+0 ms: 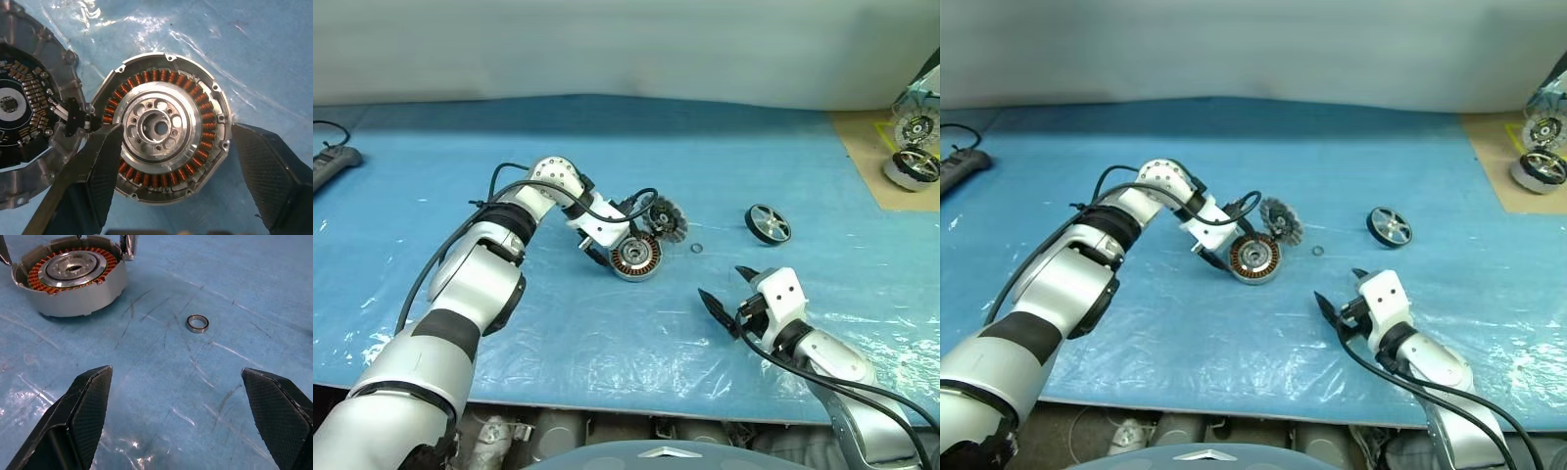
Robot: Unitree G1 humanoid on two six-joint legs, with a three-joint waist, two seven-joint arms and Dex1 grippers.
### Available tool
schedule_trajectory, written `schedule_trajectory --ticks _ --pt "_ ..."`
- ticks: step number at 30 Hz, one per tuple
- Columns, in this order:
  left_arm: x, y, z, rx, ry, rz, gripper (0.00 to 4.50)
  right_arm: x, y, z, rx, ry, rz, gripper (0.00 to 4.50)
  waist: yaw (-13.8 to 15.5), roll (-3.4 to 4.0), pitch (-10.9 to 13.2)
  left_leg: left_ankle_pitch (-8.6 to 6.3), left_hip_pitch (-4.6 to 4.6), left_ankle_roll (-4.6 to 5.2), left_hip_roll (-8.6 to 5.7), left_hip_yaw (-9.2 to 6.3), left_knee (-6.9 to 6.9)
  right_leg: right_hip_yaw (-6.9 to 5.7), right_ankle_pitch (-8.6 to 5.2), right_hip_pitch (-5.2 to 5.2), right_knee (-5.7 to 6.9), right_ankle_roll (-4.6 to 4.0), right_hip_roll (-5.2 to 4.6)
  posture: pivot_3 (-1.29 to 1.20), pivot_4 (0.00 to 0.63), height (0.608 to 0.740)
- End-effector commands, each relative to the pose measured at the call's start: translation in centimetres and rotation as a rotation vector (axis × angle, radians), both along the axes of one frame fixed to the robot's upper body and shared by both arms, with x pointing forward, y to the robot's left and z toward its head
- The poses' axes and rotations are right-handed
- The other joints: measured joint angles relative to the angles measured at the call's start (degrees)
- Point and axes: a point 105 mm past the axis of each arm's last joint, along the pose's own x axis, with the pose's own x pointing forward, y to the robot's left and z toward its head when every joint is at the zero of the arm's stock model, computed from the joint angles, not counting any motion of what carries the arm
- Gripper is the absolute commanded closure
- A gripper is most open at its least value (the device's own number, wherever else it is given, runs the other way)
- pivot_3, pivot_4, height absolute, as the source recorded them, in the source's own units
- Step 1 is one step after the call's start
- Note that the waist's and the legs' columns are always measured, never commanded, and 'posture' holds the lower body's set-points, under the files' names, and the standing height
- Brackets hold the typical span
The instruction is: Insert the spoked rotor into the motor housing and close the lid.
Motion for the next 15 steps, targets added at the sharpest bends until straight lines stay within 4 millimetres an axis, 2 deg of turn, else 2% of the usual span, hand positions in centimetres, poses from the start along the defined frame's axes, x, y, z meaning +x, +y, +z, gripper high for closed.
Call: schedule_trajectory --ticks 1,6,10,15 --pt "0.4 0.5 0.6 0.054 -0.032 -0.009 0.72 -0.4 0.1 1.2 0.000 -0.052 -0.007 0.00 0.10 -0.05 0.03 0.00 0.00 -0.01 0.00 0.00 0.00 0.00 0.02 0.00 -0.01 0.05 0.00 0.00 0.150 0.740" --pt "0.5 0.5 -0.1 0.076 -0.047 -0.004 0.72 -0.7 0.2 1.1 0.003 -0.047 -0.014 0.00 0.12 -0.12 0.07 -0.07 0.01 -0.22 -0.01 -0.04 0.07 0.01 0.12 0.04 -0.02 0.25 0.00 0.00 0.150 0.740" --pt "0.5 -1.1 -0.3 0.017 -0.064 0.001 0.72 -0.8 0.2 1.0 0.000 -0.043 -0.017 0.00 0.26 -0.20 0.12 -0.05 0.01 -0.24 -0.01 -0.06 0.10 0.01 0.14 0.06 -0.01 0.27 0.00 0.00 0.150 0.740" --pt "0.1 -0.7 -1.0 0.052 -0.046 -0.025 0.72 -0.8 0.2 1.0 0.000 -0.041 -0.020 0.00 0.27 -0.28 0.16 -0.05 0.01 -0.24 -0.01 -0.07 0.14 0.01 0.15 0.06 0.00 0.29 0.00 0.00 0.150 0.740"
